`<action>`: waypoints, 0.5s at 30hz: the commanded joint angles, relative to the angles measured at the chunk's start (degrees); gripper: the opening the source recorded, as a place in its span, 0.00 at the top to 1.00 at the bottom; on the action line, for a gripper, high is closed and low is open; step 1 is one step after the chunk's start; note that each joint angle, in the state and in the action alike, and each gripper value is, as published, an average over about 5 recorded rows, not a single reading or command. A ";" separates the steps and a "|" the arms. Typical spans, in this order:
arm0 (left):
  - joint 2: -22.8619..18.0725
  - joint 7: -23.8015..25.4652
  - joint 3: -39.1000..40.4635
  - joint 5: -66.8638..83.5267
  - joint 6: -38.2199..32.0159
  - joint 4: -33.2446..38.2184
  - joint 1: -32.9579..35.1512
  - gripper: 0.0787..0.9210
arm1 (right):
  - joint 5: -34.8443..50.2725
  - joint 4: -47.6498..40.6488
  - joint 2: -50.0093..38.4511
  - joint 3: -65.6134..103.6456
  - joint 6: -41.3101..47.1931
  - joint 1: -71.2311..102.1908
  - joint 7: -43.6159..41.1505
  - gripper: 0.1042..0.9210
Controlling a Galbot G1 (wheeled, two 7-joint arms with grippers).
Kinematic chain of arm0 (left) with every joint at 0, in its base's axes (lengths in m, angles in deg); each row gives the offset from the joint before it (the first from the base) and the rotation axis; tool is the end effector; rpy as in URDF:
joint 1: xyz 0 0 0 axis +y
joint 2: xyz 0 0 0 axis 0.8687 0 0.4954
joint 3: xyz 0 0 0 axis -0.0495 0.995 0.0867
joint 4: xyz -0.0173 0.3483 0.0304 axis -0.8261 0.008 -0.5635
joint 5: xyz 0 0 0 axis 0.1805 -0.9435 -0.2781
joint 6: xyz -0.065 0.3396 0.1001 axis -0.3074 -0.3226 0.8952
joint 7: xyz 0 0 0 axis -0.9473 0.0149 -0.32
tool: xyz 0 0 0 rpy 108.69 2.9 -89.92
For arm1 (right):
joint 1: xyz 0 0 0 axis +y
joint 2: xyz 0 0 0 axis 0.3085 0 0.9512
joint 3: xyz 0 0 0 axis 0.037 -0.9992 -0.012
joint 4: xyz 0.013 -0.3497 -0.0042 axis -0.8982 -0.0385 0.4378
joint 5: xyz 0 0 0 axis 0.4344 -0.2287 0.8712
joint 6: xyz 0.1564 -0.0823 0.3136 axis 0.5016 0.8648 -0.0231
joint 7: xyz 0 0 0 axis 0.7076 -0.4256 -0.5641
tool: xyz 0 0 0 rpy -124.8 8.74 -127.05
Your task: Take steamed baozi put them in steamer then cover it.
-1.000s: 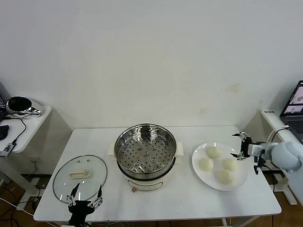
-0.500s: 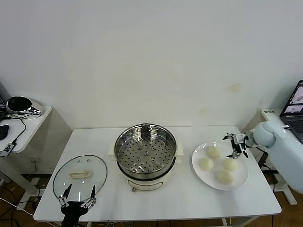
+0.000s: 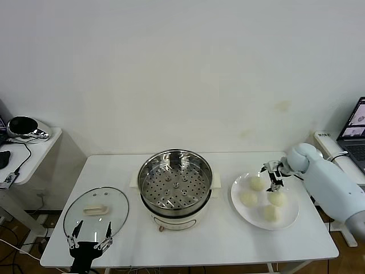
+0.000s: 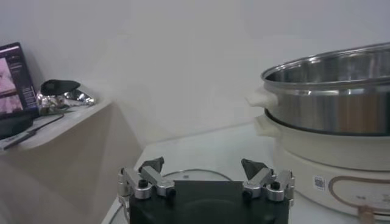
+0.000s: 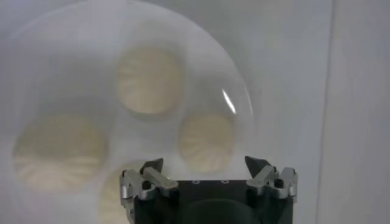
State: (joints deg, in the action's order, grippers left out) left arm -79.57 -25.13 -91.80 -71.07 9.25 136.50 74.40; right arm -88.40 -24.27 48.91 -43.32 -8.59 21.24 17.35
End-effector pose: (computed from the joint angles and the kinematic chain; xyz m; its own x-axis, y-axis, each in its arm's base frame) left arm 0.1156 0.0757 -0.3103 -0.9684 -0.1080 0.2249 -0.0516 0.9687 0.2429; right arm 0.5646 -0.1851 -0.2313 -0.3356 -0.0970 0.9370 -0.9296 -0.1268 -0.3461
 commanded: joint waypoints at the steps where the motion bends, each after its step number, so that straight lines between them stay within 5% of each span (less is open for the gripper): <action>1: 0.00 -0.02 -0.13 0.00 -0.06 -0.03 0.08 0.12 | -1.00 -3.96 2.90 -1.66 -0.31 -1.41 -0.22 0.12; 15: -0.24 -0.12 0.04 0.00 -0.12 -0.14 -0.19 0.12 | -3.44 -6.60 5.65 -1.18 -0.55 -1.32 -0.38 0.27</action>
State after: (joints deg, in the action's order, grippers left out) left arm -79.87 -25.23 -91.73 -71.06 9.14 136.40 74.18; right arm -91.36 -29.73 53.62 -43.99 -8.93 20.38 17.18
